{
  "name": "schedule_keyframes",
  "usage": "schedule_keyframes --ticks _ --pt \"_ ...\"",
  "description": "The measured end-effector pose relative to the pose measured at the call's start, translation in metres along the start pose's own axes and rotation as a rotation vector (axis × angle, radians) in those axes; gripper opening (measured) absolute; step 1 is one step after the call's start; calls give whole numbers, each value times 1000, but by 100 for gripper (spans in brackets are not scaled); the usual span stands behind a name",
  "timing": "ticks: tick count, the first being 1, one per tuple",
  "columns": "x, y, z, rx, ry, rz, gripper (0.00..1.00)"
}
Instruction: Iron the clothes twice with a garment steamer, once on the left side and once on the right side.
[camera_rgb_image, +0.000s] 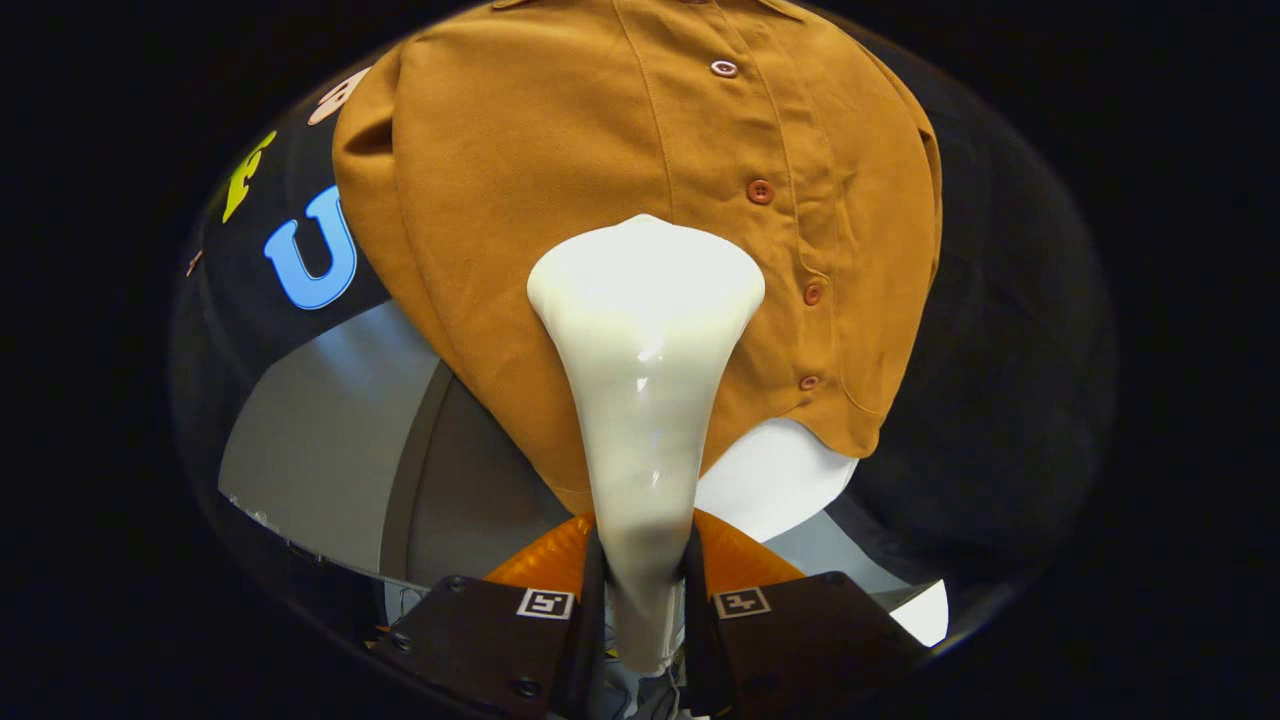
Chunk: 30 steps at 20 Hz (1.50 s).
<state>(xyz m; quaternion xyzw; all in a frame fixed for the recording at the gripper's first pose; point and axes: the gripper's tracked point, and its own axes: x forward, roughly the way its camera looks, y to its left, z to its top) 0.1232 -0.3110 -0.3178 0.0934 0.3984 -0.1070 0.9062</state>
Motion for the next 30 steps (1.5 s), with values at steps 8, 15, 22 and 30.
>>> schedule_keyframes --ticks 8,15,22,30 --pt "-62 -47 70 65 -209 -59 36" --pt "-104 -91 163 106 -426 -98 36" --pt "-105 -104 220 117 -496 -38 35" --pt "-56 -110 200 125 -391 -37 35"
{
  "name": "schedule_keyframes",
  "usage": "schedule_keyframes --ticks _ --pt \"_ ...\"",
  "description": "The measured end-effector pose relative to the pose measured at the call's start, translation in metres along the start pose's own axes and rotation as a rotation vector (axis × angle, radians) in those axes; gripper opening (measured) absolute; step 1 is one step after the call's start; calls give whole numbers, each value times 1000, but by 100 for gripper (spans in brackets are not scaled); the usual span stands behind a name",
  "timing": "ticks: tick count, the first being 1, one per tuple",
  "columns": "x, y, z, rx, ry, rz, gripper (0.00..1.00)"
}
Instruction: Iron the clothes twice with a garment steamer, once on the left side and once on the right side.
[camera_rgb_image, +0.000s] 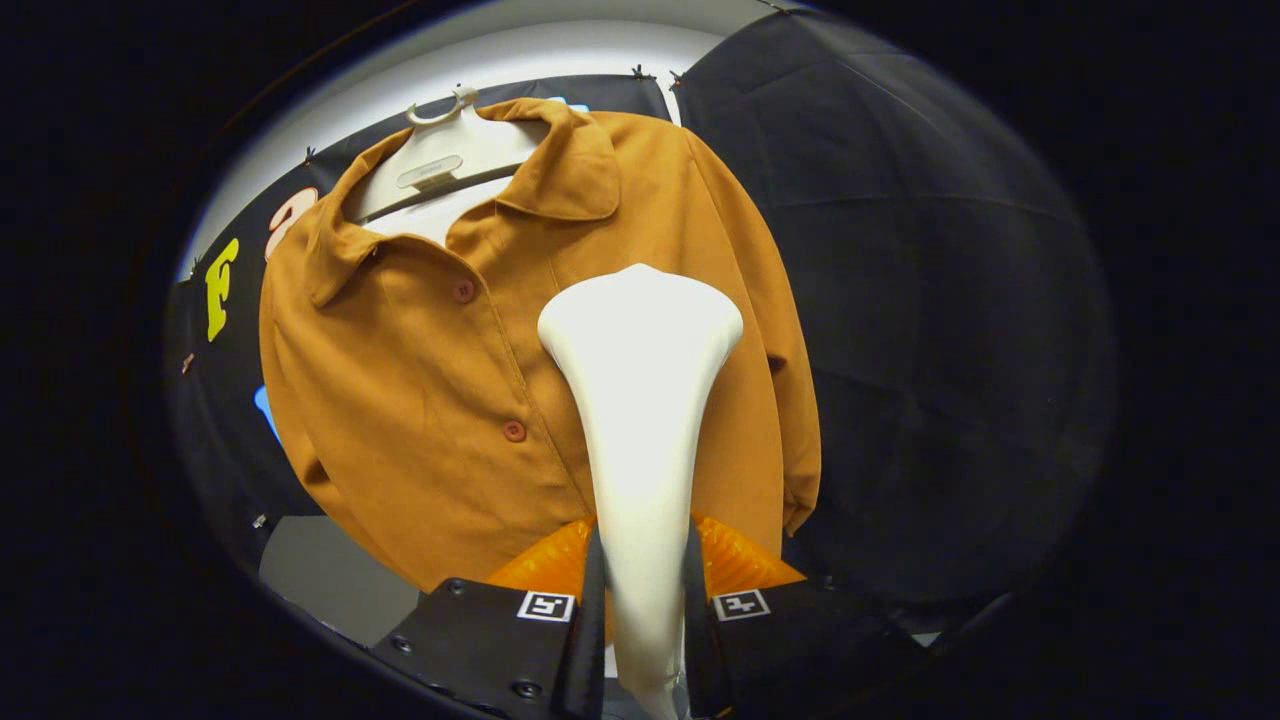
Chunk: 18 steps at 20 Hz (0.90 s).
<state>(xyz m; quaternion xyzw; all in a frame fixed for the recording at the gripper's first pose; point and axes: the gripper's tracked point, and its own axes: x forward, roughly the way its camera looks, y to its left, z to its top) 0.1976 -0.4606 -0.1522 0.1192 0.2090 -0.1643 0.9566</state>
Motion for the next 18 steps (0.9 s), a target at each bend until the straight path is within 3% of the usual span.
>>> schedule_keyframes --ticks 18 --pt "23 -34 -132 40 283 -90 36"
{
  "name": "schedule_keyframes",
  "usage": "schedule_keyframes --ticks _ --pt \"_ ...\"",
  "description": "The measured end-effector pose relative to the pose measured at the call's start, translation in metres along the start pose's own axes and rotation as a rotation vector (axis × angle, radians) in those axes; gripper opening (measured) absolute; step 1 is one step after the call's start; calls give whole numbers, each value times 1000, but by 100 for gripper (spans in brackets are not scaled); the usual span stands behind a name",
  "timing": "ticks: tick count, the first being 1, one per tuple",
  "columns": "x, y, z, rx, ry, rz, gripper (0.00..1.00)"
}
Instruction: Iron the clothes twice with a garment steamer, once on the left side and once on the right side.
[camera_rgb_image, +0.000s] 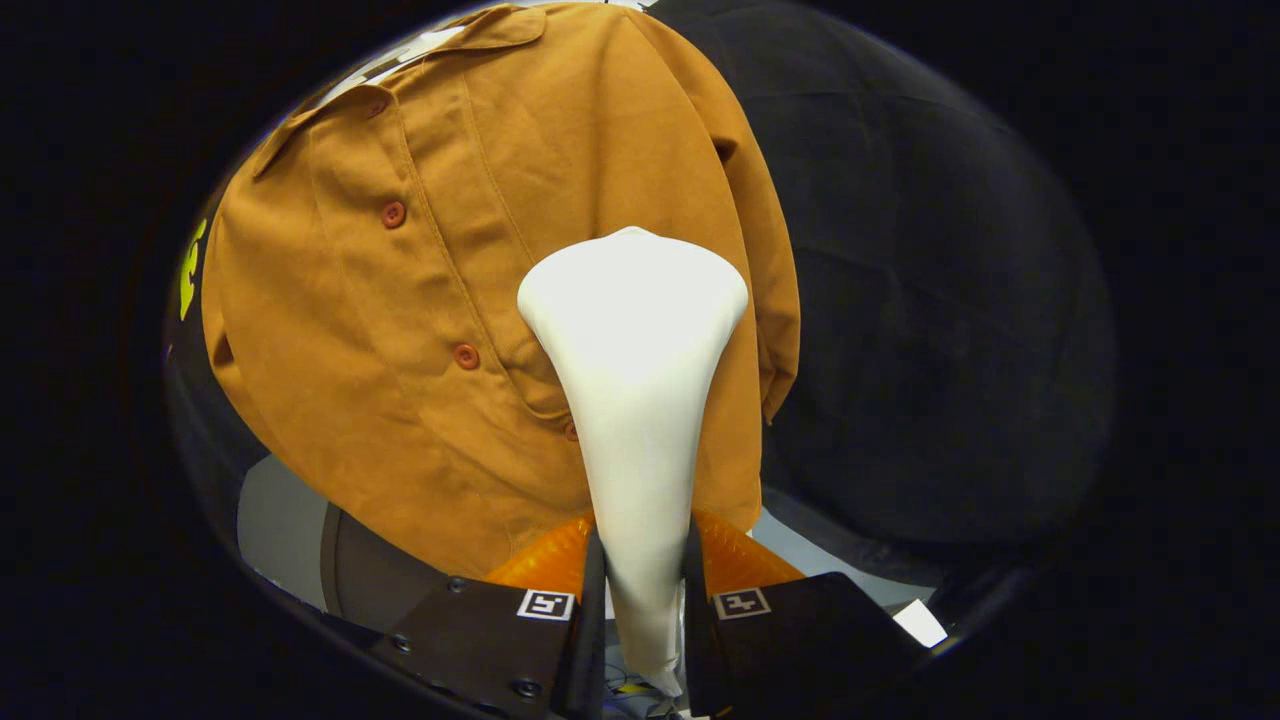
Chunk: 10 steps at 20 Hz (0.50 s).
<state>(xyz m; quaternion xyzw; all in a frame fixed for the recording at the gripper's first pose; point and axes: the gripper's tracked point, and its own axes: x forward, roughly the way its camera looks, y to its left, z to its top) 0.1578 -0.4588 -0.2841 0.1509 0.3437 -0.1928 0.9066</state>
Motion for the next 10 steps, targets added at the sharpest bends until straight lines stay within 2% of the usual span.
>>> schedule_keyframes --ticks 6,10 --pt "-5 -16 -34 6 69 -63 36" --pt "-28 -18 -41 -7 52 -94 36"
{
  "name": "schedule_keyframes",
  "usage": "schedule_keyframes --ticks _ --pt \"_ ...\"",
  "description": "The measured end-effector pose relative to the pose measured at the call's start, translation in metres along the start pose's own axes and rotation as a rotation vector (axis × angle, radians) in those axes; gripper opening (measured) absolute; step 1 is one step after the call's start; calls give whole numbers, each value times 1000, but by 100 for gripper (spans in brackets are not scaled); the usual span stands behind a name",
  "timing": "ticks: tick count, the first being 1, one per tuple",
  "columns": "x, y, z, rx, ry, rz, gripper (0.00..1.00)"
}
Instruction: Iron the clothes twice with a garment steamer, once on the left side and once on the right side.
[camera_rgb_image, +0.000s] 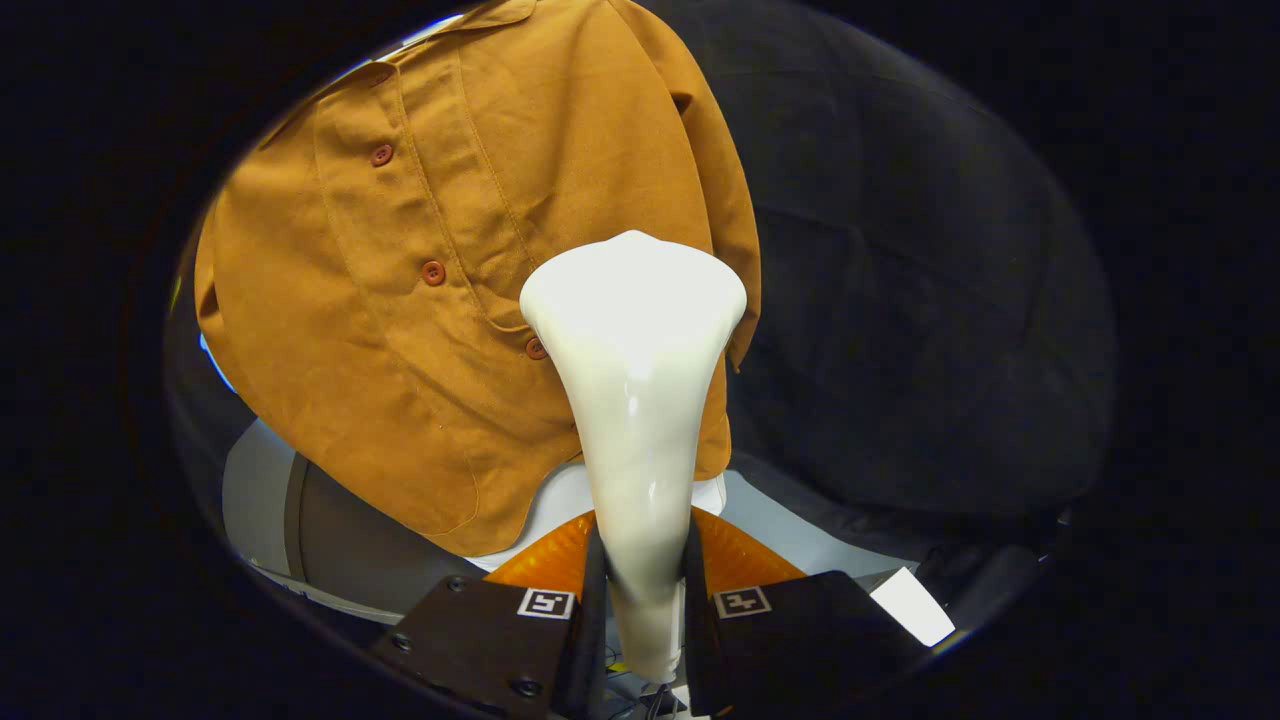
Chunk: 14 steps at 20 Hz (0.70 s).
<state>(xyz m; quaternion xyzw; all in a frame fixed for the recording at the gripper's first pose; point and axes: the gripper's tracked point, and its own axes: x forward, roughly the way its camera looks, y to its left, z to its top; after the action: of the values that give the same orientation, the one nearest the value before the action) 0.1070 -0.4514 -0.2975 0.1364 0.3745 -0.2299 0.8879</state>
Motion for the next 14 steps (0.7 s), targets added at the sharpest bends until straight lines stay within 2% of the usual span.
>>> schedule_keyframes --ticks 6,14 --pt "-59 23 27 -20 -130 -5 36" --pt "-158 135 61 -100 -333 113 36"
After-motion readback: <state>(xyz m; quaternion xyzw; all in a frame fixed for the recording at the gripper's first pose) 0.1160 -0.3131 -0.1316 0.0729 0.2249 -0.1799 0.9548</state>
